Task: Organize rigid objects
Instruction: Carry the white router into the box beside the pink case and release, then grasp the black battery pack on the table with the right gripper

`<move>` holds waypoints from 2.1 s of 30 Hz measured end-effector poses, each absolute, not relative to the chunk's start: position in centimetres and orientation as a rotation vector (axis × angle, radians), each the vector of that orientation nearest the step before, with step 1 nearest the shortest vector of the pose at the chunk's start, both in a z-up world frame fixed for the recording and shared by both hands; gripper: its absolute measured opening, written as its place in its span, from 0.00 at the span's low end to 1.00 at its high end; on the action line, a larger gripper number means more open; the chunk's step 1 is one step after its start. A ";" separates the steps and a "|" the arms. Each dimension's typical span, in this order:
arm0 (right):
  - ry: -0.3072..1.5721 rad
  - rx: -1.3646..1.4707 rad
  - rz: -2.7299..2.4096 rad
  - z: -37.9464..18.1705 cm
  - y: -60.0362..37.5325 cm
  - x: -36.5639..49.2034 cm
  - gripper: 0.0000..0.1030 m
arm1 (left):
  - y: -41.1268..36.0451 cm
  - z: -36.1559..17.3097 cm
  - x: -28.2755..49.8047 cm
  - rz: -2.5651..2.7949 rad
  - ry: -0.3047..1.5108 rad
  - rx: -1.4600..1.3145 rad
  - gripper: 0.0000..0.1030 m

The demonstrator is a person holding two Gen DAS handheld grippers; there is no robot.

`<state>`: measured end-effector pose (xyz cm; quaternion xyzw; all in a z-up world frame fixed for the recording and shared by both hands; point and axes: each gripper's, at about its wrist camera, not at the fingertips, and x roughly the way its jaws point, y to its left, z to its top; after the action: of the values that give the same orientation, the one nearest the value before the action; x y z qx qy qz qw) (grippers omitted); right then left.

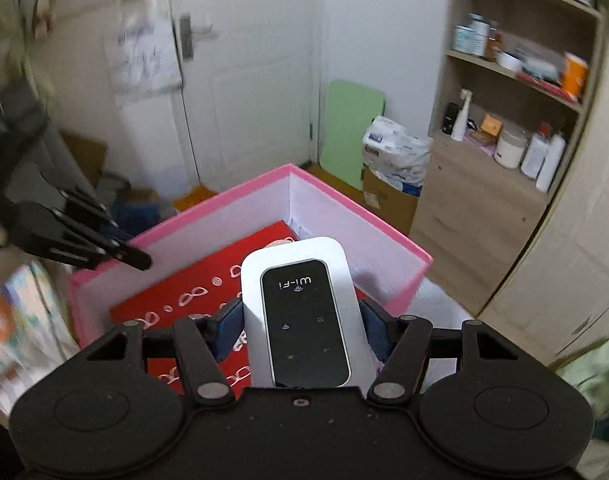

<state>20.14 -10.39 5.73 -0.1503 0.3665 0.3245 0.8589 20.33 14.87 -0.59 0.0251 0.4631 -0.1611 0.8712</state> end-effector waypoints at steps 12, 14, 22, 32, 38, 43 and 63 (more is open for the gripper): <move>0.990 -0.699 0.475 -1.3 -2.1 28.6 0.38 | 15.7 -0.7 20.6 -0.365 0.982 -0.005 0.10; 1.025 -0.687 0.497 -2.2 -1.5 29.3 0.37 | 15.8 -0.8 20.7 -0.370 0.983 -0.008 0.10; 1.011 -0.633 0.438 -2.5 -1.6 29.0 0.38 | 16.3 -0.7 21.0 -0.394 0.993 -0.035 0.11; 0.870 -0.621 0.701 -0.5 -4.1 23.2 0.63 | 16.7 -0.9 21.7 -0.392 1.010 -0.077 0.11; 0.726 -0.232 0.623 4.0 -11.3 18.6 0.65 | 16.9 -1.0 21.4 -0.371 1.005 -0.096 0.11; 0.649 -0.090 0.473 3.0 -18.0 13.0 0.68 | 16.7 -1.0 21.3 -0.330 0.995 -0.117 0.10; 0.678 0.211 -0.036 -9.3 -23.0 7.9 0.93 | 16.4 -0.9 20.7 -0.227 0.989 -0.175 0.09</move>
<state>7.86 -22.96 -9.31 0.1032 0.3319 -0.0179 0.9375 20.71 16.44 -0.94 -0.0838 0.4730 -0.1087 0.8703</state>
